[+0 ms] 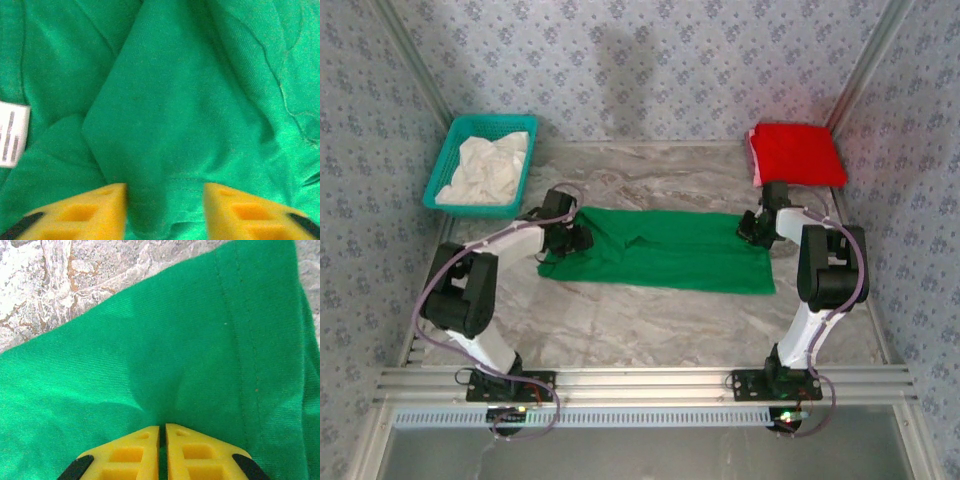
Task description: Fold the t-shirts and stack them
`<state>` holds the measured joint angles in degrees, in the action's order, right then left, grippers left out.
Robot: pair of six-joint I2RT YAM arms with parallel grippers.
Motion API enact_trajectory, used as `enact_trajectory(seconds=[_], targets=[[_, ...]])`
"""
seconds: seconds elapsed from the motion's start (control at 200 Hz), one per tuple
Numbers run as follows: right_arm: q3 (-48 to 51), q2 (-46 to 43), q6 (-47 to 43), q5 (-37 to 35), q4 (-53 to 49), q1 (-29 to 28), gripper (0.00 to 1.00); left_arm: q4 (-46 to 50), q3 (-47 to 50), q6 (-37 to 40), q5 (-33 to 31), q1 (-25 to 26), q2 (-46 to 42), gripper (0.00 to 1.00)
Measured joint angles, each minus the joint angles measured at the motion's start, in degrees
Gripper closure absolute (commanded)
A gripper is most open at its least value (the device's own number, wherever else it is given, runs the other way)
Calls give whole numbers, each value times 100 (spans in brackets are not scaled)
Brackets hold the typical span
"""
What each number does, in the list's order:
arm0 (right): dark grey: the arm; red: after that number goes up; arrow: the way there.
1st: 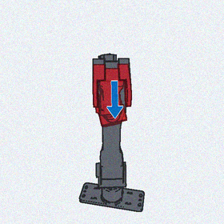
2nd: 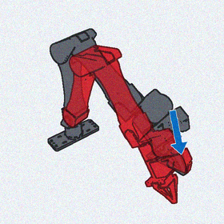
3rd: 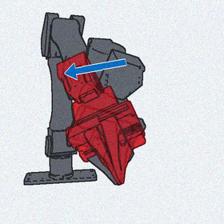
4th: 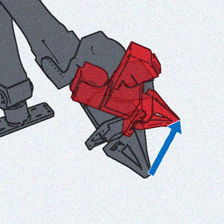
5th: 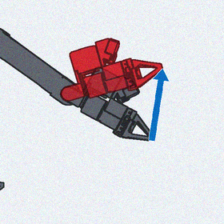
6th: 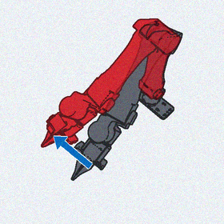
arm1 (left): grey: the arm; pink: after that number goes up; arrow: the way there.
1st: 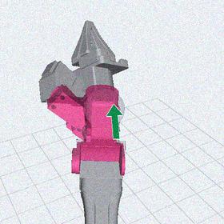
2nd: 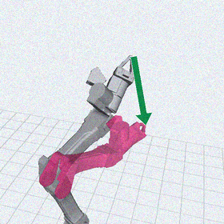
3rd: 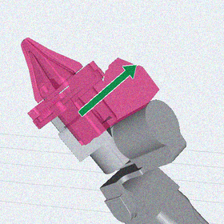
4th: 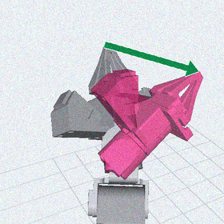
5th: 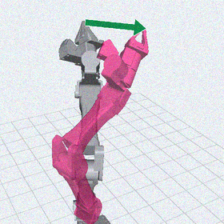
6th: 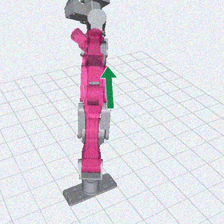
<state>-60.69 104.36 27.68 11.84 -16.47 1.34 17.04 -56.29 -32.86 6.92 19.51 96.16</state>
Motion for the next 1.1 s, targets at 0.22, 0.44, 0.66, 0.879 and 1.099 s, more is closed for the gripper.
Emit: enact_trajectory(seconds=[0.22,0.44,0.66,0.879,1.099], targets=[[0,0,0,0,-2,0,86,42,-50,50,-98,13,37,100],[0,0,-2,0,-2,0,86,861,-385,92,-455,133,-275,100],[-55,0,0,0,-59,0,85,1794,-431,90,-743,225,-955,100],[-66,0,-2,2,-103,0,85,2039,35,-9,-881,227,-1086,54],[-254,0,-7,-46,-308,-52,83,2085,-155,50,-918,225,-1202,57]])
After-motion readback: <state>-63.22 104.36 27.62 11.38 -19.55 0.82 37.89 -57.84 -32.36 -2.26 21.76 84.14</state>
